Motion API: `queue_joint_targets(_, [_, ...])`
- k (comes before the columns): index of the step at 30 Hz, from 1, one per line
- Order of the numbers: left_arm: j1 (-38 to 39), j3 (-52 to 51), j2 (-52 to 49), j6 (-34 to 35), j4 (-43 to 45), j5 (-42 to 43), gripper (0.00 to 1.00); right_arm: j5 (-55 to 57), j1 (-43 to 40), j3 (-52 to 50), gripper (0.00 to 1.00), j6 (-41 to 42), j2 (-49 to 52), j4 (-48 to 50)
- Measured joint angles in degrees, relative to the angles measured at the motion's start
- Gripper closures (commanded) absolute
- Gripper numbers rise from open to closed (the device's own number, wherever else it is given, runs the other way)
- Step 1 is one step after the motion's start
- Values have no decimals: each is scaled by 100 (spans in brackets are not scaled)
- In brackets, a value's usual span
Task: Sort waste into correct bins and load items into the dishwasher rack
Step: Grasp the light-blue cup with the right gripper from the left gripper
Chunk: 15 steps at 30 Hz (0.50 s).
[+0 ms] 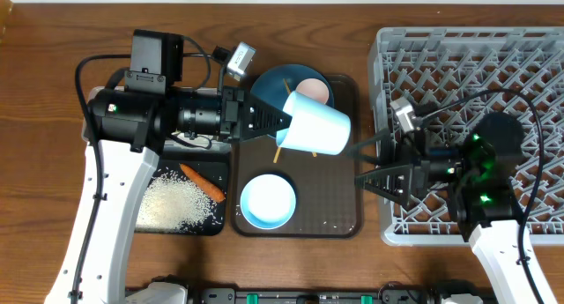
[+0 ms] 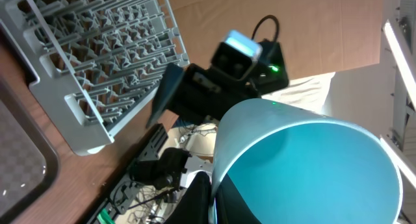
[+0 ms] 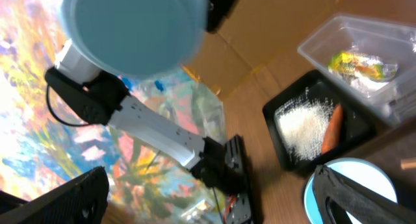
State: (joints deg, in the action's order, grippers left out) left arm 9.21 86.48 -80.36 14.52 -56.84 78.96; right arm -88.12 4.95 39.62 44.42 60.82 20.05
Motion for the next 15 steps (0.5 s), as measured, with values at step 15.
queue_joint_targets(15, [369,-160,0,-280,-2,15,94,345,0,28,1,2789,17,3324])
